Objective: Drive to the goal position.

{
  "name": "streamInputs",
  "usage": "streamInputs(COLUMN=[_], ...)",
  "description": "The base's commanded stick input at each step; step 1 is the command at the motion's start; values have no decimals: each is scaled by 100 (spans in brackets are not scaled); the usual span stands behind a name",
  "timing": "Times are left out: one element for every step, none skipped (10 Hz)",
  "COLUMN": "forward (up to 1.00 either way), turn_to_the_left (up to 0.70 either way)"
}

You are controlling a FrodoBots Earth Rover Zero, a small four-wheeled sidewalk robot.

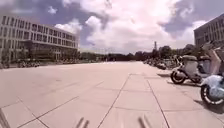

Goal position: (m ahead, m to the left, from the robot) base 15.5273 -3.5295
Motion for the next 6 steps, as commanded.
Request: streamInputs(forward=[50,50,50,50,50,50], turn_to_the_left=[0,0,0,0,0,0])
